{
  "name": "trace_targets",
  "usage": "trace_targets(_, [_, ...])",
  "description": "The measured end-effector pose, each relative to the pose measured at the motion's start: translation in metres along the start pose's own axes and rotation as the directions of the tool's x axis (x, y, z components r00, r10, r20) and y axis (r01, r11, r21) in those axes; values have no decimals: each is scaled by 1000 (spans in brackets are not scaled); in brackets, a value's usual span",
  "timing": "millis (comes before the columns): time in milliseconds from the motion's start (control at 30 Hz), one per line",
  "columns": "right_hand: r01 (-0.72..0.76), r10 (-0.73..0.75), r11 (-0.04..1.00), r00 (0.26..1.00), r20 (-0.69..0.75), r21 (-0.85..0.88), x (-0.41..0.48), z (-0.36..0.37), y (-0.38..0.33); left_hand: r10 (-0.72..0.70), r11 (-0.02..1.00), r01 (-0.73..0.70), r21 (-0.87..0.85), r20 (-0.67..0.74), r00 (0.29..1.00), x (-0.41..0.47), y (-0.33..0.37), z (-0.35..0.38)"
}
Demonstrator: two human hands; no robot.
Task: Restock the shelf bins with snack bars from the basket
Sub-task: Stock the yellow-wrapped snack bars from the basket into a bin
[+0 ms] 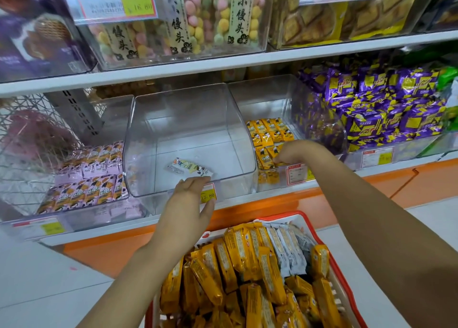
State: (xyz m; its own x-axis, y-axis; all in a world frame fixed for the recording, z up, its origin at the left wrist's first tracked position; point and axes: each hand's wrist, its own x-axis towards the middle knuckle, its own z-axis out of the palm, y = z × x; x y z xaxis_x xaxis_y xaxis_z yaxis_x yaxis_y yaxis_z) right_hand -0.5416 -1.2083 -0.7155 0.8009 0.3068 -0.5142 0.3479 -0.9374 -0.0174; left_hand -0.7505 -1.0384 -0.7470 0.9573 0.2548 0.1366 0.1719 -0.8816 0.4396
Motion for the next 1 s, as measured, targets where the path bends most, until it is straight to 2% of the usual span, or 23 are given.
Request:
trace_targets(100, [42,-42,999,998,-42,-3,-8,-2,2,25,1000,-25,-15,-1,1000,-3,0,0])
trace_targets(200, [40,-27,994,992,-124,106,-22,-1,0,67,996,-67,-54,-13,998,-9,3,-2])
trace_targets(233, [48,-21,987,985,-172,154,-25,2,0,87,993,-90,-79,-32,996,-12,5,-3])
trace_targets(267, [81,-17,973,959,-282,216,-29,8,0,108,988,-114,-106,-60,992,-16,8,-3])
trace_targets(300, [137,-12,956,902,-432,258,-32,16,1,122,982,-133,-134,-82,989,-21,10,-3])
trace_targets(333, [220,-12,931,815,-580,290,-40,26,0,126,977,-139,-160,-90,988,-26,12,-2])
trace_targets(367, [309,-7,898,722,-692,313,-50,38,-1,123,975,-135,-177,-75,990,-32,13,0])
trace_targets(400, [375,8,861,666,-746,344,-66,50,-3,117,976,-122,-180,-38,992,-36,11,4])
trace_targets(433, [420,5,827,659,-752,374,-82,62,-7,100,982,-94,-162,28,995,-41,10,8])
trace_targets(533, [421,-55,788,775,-630,449,-115,118,-18,46,997,-65,48,321,946,-54,-1,23])
trace_targets(633, [368,-139,799,882,-449,476,-132,187,-31,-52,966,-95,240,544,838,-71,-15,38])
trace_targets(700, [333,-207,804,933,-293,493,-147,225,-44,-145,951,-84,297,670,728,-83,-27,48])
trace_targets(800, [337,-277,835,941,-197,436,-172,261,-65,-255,936,-57,347,781,570,-97,-42,51])
trace_targets(900, [400,-334,830,914,-229,388,-190,282,-89,-330,934,30,356,827,455,-107,-58,47])
trace_targets(1000, [385,-321,869,916,-239,309,-194,301,-106,-380,925,157,346,833,402,-119,-70,47])
